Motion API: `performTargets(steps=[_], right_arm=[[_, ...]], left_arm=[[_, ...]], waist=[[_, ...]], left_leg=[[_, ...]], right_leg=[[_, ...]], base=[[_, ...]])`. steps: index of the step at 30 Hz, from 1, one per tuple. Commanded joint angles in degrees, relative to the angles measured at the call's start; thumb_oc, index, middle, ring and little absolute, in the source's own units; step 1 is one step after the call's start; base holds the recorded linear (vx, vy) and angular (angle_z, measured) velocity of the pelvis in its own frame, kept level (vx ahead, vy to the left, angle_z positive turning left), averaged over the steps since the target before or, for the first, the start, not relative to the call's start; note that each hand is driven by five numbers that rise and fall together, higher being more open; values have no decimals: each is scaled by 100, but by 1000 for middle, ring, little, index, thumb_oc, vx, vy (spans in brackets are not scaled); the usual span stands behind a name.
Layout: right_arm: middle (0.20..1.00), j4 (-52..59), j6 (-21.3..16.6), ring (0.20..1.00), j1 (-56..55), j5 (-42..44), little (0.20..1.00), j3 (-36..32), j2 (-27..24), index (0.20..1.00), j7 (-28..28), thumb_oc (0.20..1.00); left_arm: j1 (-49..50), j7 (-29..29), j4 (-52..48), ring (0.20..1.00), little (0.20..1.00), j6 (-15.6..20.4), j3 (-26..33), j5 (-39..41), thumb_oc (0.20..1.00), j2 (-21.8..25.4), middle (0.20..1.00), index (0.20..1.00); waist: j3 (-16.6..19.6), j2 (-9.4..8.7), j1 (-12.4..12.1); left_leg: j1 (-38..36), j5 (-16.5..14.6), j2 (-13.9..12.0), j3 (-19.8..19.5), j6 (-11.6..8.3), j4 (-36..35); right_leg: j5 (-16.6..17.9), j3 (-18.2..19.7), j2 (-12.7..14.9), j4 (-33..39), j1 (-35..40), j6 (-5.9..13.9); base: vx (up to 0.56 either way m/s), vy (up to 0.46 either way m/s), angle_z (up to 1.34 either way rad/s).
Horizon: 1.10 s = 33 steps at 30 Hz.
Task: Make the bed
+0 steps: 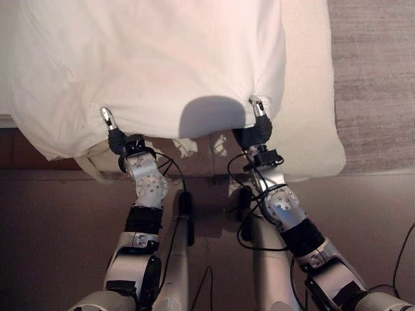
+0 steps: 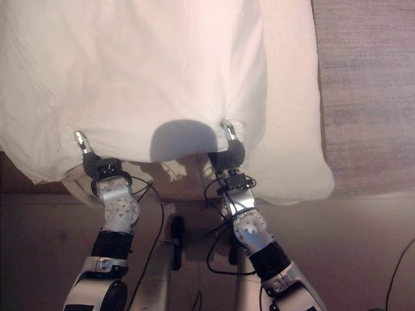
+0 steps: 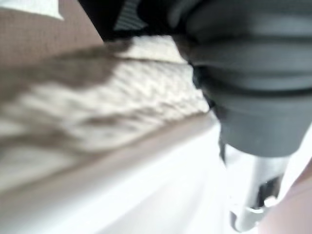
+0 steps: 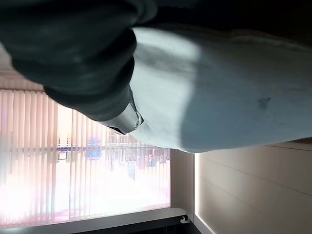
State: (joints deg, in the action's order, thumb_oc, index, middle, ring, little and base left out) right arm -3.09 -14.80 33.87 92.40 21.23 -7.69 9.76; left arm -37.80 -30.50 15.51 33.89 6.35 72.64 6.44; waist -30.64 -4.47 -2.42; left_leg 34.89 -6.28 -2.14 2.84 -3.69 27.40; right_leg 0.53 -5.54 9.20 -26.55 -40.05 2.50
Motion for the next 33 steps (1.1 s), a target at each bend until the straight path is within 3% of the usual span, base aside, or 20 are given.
performTargets(steps=[1,7,9,12,15,16,17,18,19,21,22,23,24,25,27,28,30,32,33], right_arm=[[200,1022,-255,200,-599,-287,200,-378,-98,200,551,200],[200,955,-296,200,-780,-451,200,-526,-186,200,466,200],[200,855,-371,200,-908,-612,200,-701,-220,200,341,200],[200,573,-442,200,-1013,-720,200,-923,-309,200,230,200],[200,330,-566,200,-961,-737,200,-1116,-275,200,195,200],[200,372,-720,200,-1025,-786,200,-1069,-219,200,87,200],[200,386,-724,200,-1032,-795,200,-1064,-216,200,75,200],[200,380,-864,200,-1074,-851,200,-1033,-241,200,-86,200],[200,398,-922,200,-1123,-937,200,-1068,-245,200,-198,200],[200,362,-977,200,-1218,-953,200,-1163,-225,200,-236,200],[200,357,-977,200,-1222,-951,200,-1168,-222,200,-231,200],[200,232,-1003,200,-1272,-930,200,-1202,-239,200,-269,200],[200,268,-1037,200,-1336,-989,200,-1213,-244,200,-311,200],[200,300,-1003,200,-1384,-1076,200,-1190,-305,200,-349,200],[200,475,-898,200,-1518,-1104,200,-1309,-477,200,-341,200],[200,482,-896,200,-1519,-1107,200,-1312,-475,200,-345,200],[200,912,-907,200,-1837,-1185,200,-1376,-555,200,-581,200],[200,949,-933,200,-1854,-1277,200,-1286,-518,200,-764,200],[200,1048,-973,200,-1911,-1371,200,-1115,-318,200,-910,200]], left_arm=[[235,-189,177,200,200,748,1091,-539,200,298,200,200],[722,-8,41,200,200,684,1070,-519,200,45,200,200],[1046,428,-169,200,200,485,799,-407,200,-182,200,200],[1245,818,-325,200,200,289,443,-315,200,-428,200,200],[1307,1130,-476,200,200,266,221,-189,200,-594,200,200],[1364,1239,-574,200,200,308,160,-105,200,-664,200,200],[1369,1244,-577,200,200,308,160,-101,200,-663,200,200],[1442,1357,-788,200,200,269,-21,-152,200,-636,200,200],[1457,1364,-893,200,200,291,-25,-178,200,-594,200,200],[1478,1452,-1019,200,200,315,-48,-214,200,-506,200,200],[1489,1453,-1024,200,200,316,-57,-213,200,-506,200,200],[1537,1575,-1135,200,200,329,-83,-180,200,-443,200,200],[1578,1622,-1200,200,200,291,-84,-181,200,-410,200,200],[1627,1696,-1247,200,200,257,-117,-212,200,-371,200,200],[1630,1885,-1328,200,200,211,-185,-173,200,-286,200,200],[1627,1889,-1326,200,200,211,-186,-169,200,-283,200,200],[1616,2004,-1537,200,200,21,-428,-183,200,-67,200,200],[1654,2053,-1626,200,200,-63,-474,-209,200,-11,200,200],[1794,2096,-1558,200,200,-150,-490,-233,200,72,200,200]], waist=[[662,446,189],[686,675,179],[756,759,204],[669,739,241],[610,646,220],[586,499,286],[591,497,283],[547,295,261],[560,243,236],[584,232,202],[583,231,192],[618,266,133],[659,284,93],[665,308,71],[587,223,138],[606,217,135],[557,51,240],[604,39,265],[665,21,216]], left_leg=[[243,704,304,-18,172,-815],[-160,986,269,-121,20,-1298],[-441,1292,218,-182,-165,-1785],[-533,1422,130,-169,-324,-1687],[-650,1284,271,-500,-307,-1500],[-832,1097,90,-640,-194,-1451],[-815,1116,89,-636,-193,-1449],[-909,1104,-336,-867,-172,-1352],[-1050,1194,-526,-970,-179,-1568],[-1247,1487,-862,-1301,-263,-2054],[-1313,1542,-884,-1292,-279,-2167],[-1401,1793,-1155,-1383,-435,-2662],[-1466,1789,-1159,-1446,-461,-2827],[-1450,1665,-1029,-1418,-417,-2699],[-1215,1081,-661,-1141,-319,-1990],[-1154,1077,-646,-1142,-311,-1938],[-714,356,64,-807,-128,-782],[-670,236,154,-757,3,-713],[-722,-76,347,-423,184,-491]], right_leg=[[-222,-118,-229,306,184,276],[-320,-214,-307,450,492,225],[-354,-299,-393,761,725,181],[-365,-329,-383,1103,1082,126],[-361,-254,-414,1162,1236,90],[-481,-141,-464,971,1223,35],[-461,-137,-466,971,1205,31],[-541,-7,-408,763,1181,29],[-567,58,-394,696,1145,64],[-573,196,-422,514,1040,134],[-586,194,-434,494,1041,122],[-578,287,-373,427,940,241],[-516,334,-329,447,872,329],[-377,410,-256,508,831,438],[-116,468,32,683,881,649],[-81,478,39,705,851,657],[672,620,568,1574,1232,974],[862,630,691,1784,1278,969],[1791,443,1120,2622,1510,1081]], base=[[18,-60,-4],[17,-98,0],[35,-186,4],[-16,-148,10],[7,-55,0],[-12,-40,-7],[5,-19,-7],[9,60,-2],[18,134,-7],[17,165,-7],[2,309,-1],[-19,369,-4],[-61,560,11],[-88,467,11],[-94,416,-10],[-60,396,-22],[-38,601,4],[14,624,19],[39,840,10]])
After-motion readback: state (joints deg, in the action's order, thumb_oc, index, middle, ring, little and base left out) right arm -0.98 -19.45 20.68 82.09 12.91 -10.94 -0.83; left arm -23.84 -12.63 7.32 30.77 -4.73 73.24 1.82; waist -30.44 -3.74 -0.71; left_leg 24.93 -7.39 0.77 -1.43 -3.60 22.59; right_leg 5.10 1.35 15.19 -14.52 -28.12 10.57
